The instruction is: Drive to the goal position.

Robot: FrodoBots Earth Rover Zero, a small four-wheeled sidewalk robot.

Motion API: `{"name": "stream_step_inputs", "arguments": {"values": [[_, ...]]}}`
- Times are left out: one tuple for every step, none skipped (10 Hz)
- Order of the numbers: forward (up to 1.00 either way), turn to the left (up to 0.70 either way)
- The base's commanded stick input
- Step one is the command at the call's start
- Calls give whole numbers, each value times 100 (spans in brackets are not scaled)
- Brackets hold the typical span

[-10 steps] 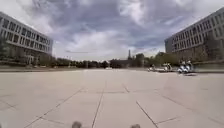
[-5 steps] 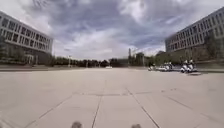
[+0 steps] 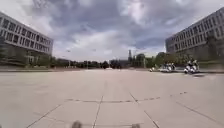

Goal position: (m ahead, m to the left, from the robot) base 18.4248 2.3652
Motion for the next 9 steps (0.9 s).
{"name": "stream_step_inputs", "arguments": {"values": [[70, 2], [70, 2], [70, 2], [70, 2], [70, 2], [70, 2], [70, 2], [70, 2], [70, 2]]}}
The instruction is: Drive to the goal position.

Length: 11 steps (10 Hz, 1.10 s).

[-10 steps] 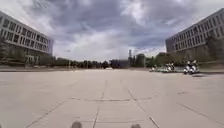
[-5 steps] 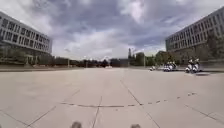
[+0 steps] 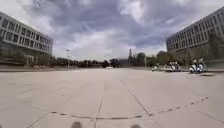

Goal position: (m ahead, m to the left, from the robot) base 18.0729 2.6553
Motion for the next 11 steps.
{"name": "stream_step_inputs", "arguments": {"values": [[70, 2], [70, 2], [70, 2], [70, 2], [70, 2], [70, 2], [70, 2], [70, 2], [70, 2], [70, 2], [70, 2]]}}
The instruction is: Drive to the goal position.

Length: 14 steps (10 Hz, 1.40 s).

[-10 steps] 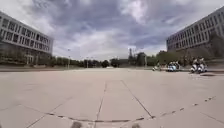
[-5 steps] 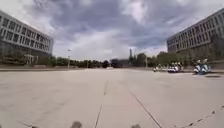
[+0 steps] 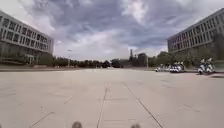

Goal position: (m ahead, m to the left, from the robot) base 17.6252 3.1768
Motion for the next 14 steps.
{"name": "stream_step_inputs", "arguments": {"values": [[70, 2], [70, 2], [70, 2], [70, 2], [70, 2], [70, 2], [70, 2], [70, 2], [70, 2], [70, 2], [70, 2], [70, 2], [70, 2], [70, 2]]}}
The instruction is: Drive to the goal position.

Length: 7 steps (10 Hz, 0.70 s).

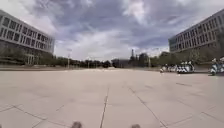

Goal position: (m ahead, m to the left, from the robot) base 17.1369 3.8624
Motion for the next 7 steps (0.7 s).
{"name": "stream_step_inputs", "arguments": {"values": [[70, 2], [70, 2], [70, 0], [70, 2], [70, 2], [70, 2], [70, 2]]}}
